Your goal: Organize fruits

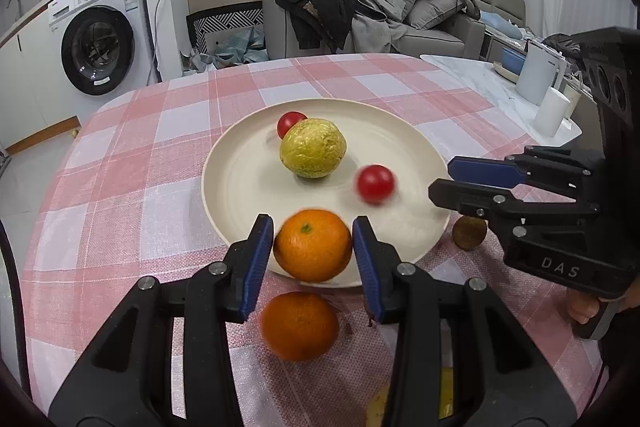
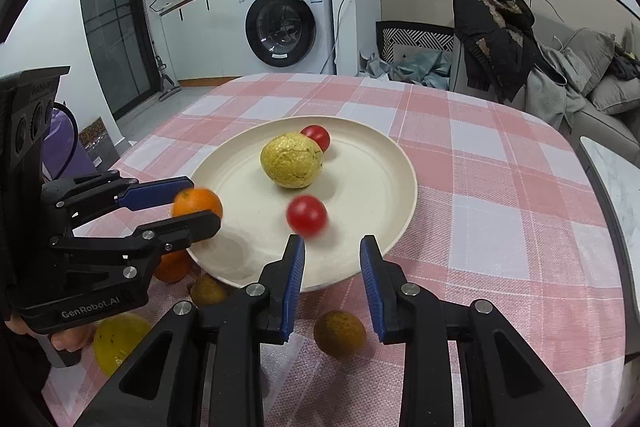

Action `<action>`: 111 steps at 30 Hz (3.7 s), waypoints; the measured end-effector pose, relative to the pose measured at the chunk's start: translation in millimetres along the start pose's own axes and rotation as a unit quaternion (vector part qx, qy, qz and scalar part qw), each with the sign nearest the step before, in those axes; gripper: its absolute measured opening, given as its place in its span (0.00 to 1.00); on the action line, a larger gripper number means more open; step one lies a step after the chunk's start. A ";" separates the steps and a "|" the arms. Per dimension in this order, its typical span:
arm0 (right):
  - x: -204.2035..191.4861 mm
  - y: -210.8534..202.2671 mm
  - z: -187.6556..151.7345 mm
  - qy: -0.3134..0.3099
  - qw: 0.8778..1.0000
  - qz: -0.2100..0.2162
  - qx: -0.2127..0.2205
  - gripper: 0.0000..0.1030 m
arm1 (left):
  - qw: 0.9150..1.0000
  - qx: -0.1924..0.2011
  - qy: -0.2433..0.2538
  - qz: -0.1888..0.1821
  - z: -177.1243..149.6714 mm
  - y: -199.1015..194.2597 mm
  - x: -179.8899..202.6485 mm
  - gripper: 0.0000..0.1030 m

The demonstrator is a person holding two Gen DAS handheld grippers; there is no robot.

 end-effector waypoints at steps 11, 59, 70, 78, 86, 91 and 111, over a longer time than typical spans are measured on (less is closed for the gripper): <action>8.1 -23.9 -8.5 0.000 1.000 -0.015 0.018 0.82 | 0.999 0.042 -0.004 0.008 -1.6 -45.3 -0.9 0.83; 9.5 -28.7 -43.7 0.003 0.999 -0.029 -0.016 1.00 | 0.998 -0.042 0.031 -0.033 -71.7 -61.2 48.3 0.99; 10.9 -27.1 -44.0 0.007 0.999 -0.029 -0.020 1.00 | 0.997 -0.051 0.038 -0.054 -74.1 -55.9 54.7 0.89; 12.2 -26.7 -44.1 0.006 0.999 -0.036 -0.020 1.00 | 0.993 -0.069 0.046 -0.081 -77.3 -51.1 61.2 0.56; 16.0 -19.9 -43.9 0.007 0.998 -0.045 -0.042 1.00 | 0.993 -0.060 0.041 -0.089 -76.5 -52.7 58.4 0.55; 18.0 -16.9 -43.2 0.013 0.998 -0.034 -0.051 0.95 | 0.994 -0.046 0.038 -0.087 -73.1 -57.5 54.6 0.55; -5.8 -4.2 -39.0 -0.030 0.997 -0.011 -0.070 0.43 | 0.996 -0.025 0.025 -0.079 -69.1 -68.4 45.4 0.55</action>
Point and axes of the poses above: each gripper's, at about its wrist camera, not at the fingertips, and y roughly the way its jaws point, x to its right, z to its top, the point moved 1 cm from there along y, roughly the way its jaws point, and after that the axes turned 11 degrees about -z, right-handed, at the moved point
